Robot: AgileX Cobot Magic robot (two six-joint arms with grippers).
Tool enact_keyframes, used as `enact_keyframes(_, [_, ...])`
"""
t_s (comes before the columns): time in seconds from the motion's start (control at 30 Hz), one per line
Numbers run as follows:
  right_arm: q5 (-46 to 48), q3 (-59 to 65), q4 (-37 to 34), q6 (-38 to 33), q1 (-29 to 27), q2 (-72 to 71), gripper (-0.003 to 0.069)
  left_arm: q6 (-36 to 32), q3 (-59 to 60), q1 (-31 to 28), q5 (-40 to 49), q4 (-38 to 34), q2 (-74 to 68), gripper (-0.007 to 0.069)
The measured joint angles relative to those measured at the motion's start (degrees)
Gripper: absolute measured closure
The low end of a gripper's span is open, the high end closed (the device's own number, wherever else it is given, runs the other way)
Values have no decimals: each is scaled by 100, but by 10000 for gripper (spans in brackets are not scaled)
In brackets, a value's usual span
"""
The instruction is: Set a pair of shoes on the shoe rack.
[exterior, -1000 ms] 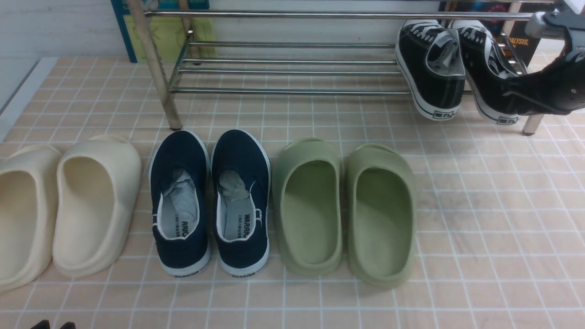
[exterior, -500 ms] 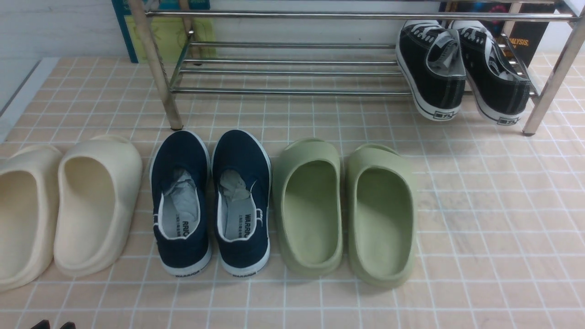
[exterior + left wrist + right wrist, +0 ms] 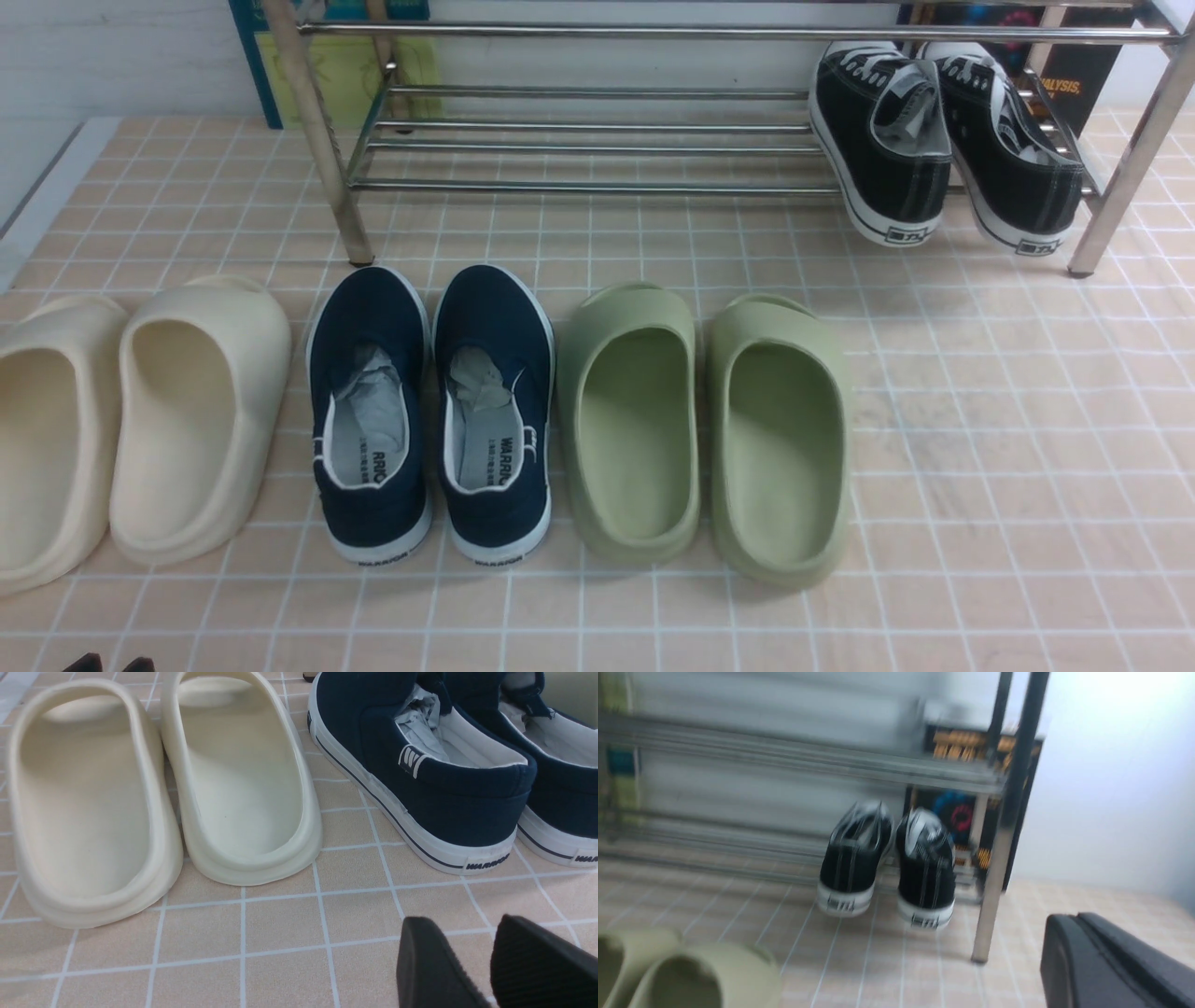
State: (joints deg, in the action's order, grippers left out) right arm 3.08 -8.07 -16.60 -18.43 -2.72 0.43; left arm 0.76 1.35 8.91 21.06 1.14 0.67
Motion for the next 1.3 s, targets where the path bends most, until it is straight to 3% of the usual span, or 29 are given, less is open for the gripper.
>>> enact_keyframes(0.27, [-940,409,-240,5,0,376,663,0,0,0,0,6,6,385])
enact_keyframes(1.07, [-1074,868,-220,0,0,256,645,0,0,0,0,10,6,385])
enact_keyframes(1.17, [-631,937,99,0,0,-34,642,0,0,0,0,10,6,385])
enact_keyframes(1.27, [367,942,1241,0,-5,-97,638,0,0,0,6,10,6,385])
enact_keyframes(1.3, [488,942,1296,8,-5,-97,638,0,0,0,6,10,6,385])
